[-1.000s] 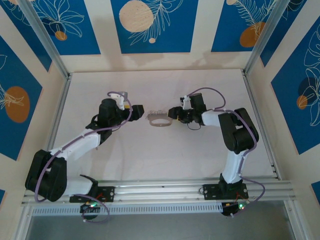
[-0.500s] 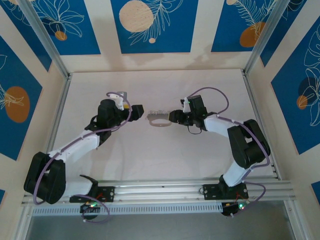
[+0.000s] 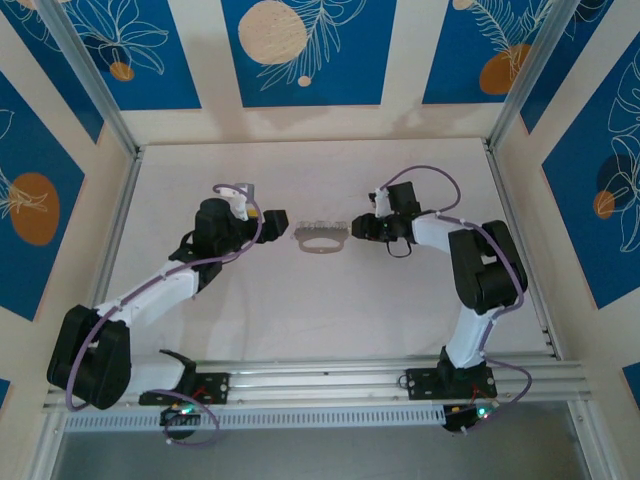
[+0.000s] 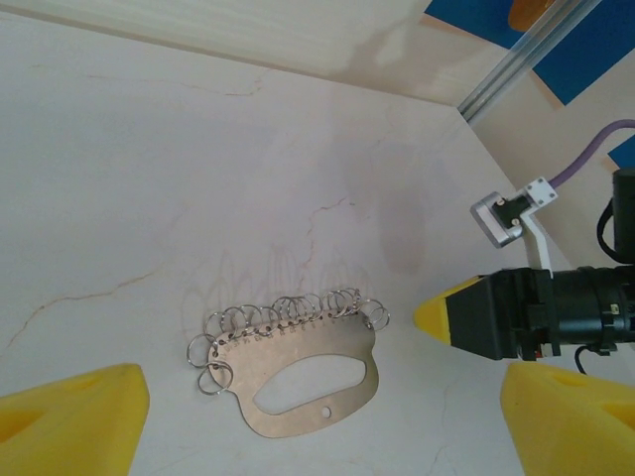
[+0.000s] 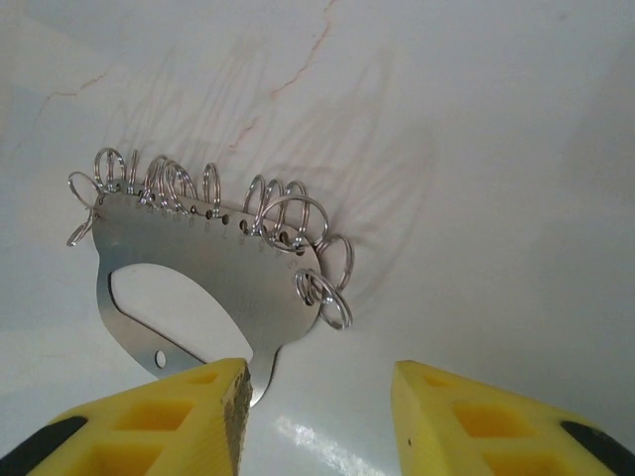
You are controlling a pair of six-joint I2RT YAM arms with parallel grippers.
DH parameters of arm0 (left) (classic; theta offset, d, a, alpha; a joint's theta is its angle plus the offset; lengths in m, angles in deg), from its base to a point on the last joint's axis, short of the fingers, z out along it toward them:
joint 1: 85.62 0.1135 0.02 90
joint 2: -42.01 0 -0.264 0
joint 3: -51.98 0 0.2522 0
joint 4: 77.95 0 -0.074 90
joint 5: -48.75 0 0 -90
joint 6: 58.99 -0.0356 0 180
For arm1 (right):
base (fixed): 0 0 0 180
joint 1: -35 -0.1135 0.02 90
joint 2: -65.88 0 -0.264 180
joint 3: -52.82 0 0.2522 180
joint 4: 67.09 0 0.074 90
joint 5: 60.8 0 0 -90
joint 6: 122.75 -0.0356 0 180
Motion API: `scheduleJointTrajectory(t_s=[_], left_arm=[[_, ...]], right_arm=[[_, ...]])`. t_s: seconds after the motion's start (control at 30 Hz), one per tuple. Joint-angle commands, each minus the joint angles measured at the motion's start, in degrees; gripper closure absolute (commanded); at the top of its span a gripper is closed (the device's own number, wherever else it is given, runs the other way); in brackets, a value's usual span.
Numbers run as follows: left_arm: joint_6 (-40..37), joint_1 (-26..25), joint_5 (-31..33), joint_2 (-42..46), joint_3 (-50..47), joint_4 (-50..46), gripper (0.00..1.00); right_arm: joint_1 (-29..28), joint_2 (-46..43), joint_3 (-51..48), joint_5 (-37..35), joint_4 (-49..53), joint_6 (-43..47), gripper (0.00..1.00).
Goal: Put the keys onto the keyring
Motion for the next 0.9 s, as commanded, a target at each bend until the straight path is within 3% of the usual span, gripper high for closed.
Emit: scheduleJointTrajectory(t_s=[0.0, 0.47, 0.87], left_arm=[[0.3, -0.8, -1.5, -0.1, 1.7, 0.9, 0.09], [0.8, -0.8, -2.2, -2.2, 2.9, 1.8, 0.08], [0.8, -0.8, -2.3, -2.7, 3.0, 2.5, 0.08]], right_arm=[[0.2, 1.7, 1.8, 4.5, 0.6, 1.8, 0.58], [0.4, 6.6, 4.6, 7.6, -1.9, -0.5, 0.60], [0.8, 7.3, 5.1, 8.6, -2.5, -1.0, 0.68]])
